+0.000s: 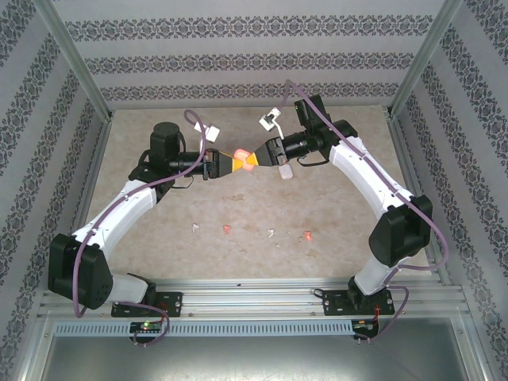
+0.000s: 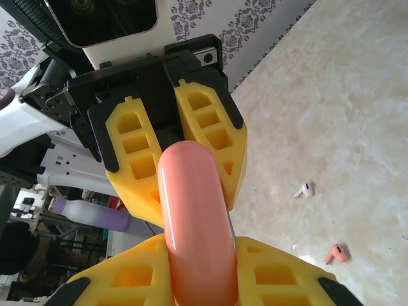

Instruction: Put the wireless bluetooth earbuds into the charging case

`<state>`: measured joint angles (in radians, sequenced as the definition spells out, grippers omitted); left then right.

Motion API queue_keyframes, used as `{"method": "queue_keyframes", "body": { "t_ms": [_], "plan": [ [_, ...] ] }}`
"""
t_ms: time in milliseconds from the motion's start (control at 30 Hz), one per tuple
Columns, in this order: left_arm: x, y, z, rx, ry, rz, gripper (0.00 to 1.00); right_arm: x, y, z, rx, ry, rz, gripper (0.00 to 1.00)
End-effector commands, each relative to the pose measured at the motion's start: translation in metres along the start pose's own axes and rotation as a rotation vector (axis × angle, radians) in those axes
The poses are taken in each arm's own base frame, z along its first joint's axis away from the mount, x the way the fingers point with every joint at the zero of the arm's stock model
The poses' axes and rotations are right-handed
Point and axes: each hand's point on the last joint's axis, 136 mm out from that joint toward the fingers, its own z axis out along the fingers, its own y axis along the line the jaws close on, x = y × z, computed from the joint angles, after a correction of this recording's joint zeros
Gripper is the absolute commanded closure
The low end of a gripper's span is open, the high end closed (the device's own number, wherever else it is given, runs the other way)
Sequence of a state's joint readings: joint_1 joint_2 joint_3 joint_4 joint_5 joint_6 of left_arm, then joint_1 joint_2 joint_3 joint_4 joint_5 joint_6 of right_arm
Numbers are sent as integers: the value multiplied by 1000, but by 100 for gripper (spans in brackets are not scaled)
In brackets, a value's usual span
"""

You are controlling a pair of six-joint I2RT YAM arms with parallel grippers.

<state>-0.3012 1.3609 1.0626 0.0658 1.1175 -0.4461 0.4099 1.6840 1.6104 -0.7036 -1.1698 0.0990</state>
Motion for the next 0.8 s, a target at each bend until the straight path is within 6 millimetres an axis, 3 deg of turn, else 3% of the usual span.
{"method": "queue_keyframes", "body": {
  "t_ms": [0, 333, 567, 767],
  "plan": [
    [-6, -11, 1, -10, -21, 82, 88, 0, 13, 10, -47, 25, -30, 95],
    [-5, -12, -1, -12, -44, 103, 99, -7, 4, 10, -22, 2, -24, 79],
    [-8, -11, 0, 7, -94, 100, 100, -9, -6, 9, -1, -13, 0, 64],
    [-6, -14, 0, 7, -93, 102, 100, -15, -27, -1, 67, -55, 51, 64]
  ]
}}
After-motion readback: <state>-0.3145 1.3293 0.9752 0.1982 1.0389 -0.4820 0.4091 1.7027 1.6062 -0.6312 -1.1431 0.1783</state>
